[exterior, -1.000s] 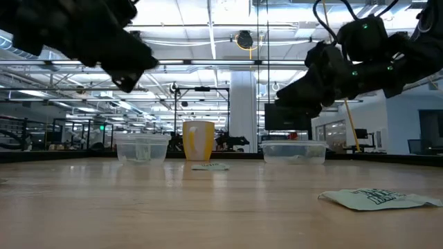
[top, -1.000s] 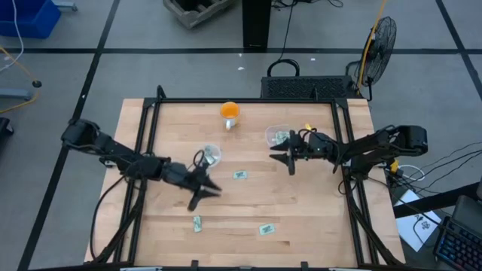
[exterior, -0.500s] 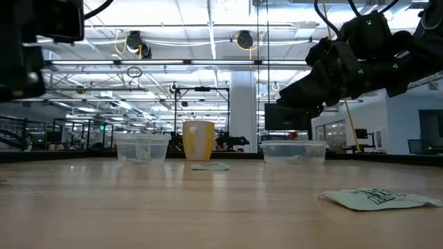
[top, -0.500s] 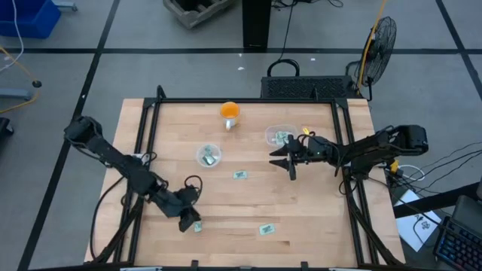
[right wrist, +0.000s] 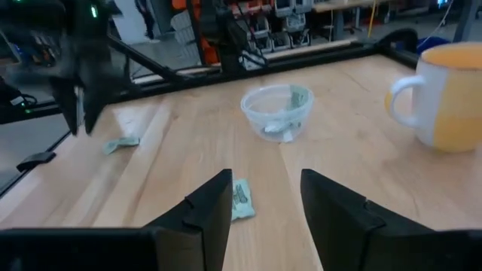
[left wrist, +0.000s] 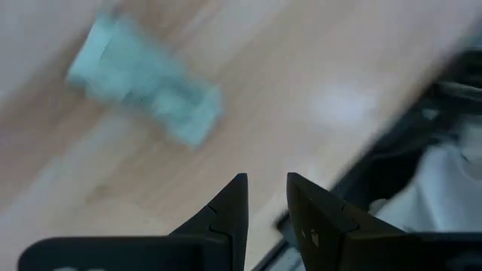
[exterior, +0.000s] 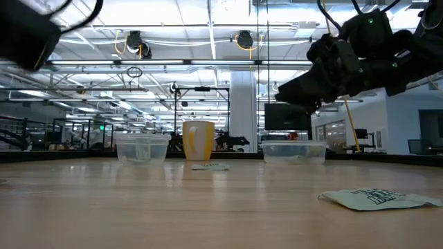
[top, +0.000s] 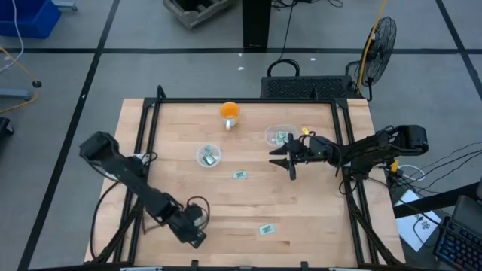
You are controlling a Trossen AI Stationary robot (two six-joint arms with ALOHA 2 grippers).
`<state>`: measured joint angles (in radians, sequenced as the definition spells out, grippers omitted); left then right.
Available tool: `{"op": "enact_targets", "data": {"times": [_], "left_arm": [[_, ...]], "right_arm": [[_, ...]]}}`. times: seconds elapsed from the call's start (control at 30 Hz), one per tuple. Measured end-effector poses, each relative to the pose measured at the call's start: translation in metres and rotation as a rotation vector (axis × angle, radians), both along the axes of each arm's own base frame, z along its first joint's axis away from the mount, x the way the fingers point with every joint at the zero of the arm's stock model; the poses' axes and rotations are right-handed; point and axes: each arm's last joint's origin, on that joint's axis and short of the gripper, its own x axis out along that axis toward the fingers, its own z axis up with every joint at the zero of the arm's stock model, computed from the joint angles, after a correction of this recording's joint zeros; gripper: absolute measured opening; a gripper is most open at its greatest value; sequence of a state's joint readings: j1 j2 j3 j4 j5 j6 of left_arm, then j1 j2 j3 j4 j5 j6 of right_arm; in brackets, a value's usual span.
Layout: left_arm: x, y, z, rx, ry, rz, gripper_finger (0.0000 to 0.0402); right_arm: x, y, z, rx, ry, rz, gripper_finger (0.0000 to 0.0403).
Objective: Pick and place Stevia / Truvia into bins
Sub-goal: Put the white stevia packet into the left transparent container
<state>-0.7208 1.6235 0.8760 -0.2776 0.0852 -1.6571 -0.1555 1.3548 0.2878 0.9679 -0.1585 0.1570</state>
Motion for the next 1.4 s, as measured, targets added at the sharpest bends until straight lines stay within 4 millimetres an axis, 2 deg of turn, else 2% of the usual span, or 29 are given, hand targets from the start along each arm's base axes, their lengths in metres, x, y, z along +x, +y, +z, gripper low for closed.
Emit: {"op": "enact_targets", "data": {"times": [0.07, 0.23, 0.8, 1.13, 1.4], "left_arm": [[0.003, -0.004, -0.011, -0.015, 0.071, 0.037, 0.0097], [0.007, -0.006, -0.027, 0.025, 0.102, 0.059, 0.0097], [-0.007, -0.012, -0.029, 0.162, 0.055, 0.055, 0.0097], [-0.018, -0.018, -0.023, 0.191, 0.025, 0.018, 0.0097], [-0.021, -0.014, -0.024, 0.251, 0.045, 0.046, 0.0097]], "right_arm": [[0.000, 0.000, 0.002, -0.024, -0.021, 0.003, 0.0149], [0.001, 0.000, 0.007, -0.060, -0.071, 0.007, 0.0150], [0.001, 0.000, 0.011, -0.065, -0.117, 0.005, 0.0146], [0.001, 0.000, 0.011, -0.063, -0.110, 0.006, 0.0144], [0.001, 0.000, 0.009, 0.001, -0.093, -0.002, 0.0144]]}}
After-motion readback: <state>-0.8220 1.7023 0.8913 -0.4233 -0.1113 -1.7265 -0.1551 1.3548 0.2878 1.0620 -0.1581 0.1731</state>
